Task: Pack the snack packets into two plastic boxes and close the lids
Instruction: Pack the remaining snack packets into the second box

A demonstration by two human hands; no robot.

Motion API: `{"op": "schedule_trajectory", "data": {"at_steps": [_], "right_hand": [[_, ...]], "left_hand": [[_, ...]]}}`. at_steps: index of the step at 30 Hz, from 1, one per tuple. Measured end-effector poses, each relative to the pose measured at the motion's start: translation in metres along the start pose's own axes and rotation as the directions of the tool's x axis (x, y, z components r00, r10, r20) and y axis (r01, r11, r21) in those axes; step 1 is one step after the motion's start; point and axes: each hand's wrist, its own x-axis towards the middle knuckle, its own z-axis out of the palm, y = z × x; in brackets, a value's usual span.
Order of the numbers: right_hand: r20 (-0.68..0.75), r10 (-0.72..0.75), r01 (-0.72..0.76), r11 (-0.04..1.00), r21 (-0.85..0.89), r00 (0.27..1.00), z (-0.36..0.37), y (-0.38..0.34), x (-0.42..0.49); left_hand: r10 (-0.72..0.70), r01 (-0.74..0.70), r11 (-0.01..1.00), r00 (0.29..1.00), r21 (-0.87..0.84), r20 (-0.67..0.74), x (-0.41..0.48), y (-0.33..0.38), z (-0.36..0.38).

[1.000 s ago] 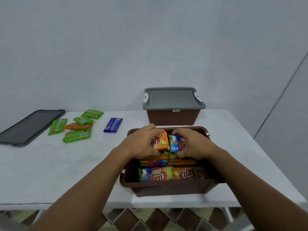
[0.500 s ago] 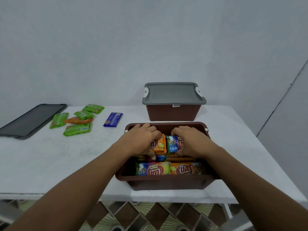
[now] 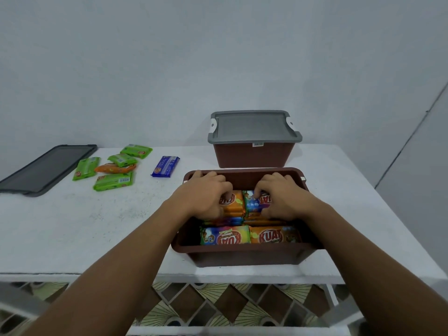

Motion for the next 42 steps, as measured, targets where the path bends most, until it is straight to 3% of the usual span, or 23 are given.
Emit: {"op": "schedule_trajectory", "data": {"at_steps": [9, 26, 30, 33, 37, 42], "right_hand": [[-0.030, 0.038, -0.033, 0.991, 0.133, 0.999, -0.002, 0.001, 0.000], [0.034, 0.011, -0.014, 0.995, 0.094, 0.999, 0.000, 0.000, 0.006], [0.044, 0.028, -0.031, 0.996, 0.088, 0.999, -0.002, -0.005, 0.005], [0.029, 0.049, -0.052, 0.991, 0.121, 0.998, -0.007, -0.012, 0.004], [-0.161, 0.063, -0.029, 0.978, 0.205, 0.985, -0.020, -0.033, 0.008], [-0.379, 0.004, 0.097, 0.964, 0.248, 0.925, -0.031, -0.083, 0.042]], "left_hand": [[-0.055, 0.060, 0.979, 0.998, -0.193, 0.032, -0.001, -0.003, 0.000], [-0.019, 0.018, 0.991, 1.000, -0.136, -0.001, -0.005, -0.002, -0.001], [0.042, -0.045, 0.995, 0.999, -0.093, -0.036, -0.006, -0.004, 0.000], [0.083, -0.087, 0.983, 0.996, -0.164, -0.033, -0.005, -0.008, -0.003], [0.047, -0.162, 0.866, 0.968, -0.472, -0.246, -0.009, -0.019, -0.009], [-0.004, -0.285, 0.785, 0.886, -0.550, -0.464, -0.018, -0.055, -0.015]]}}
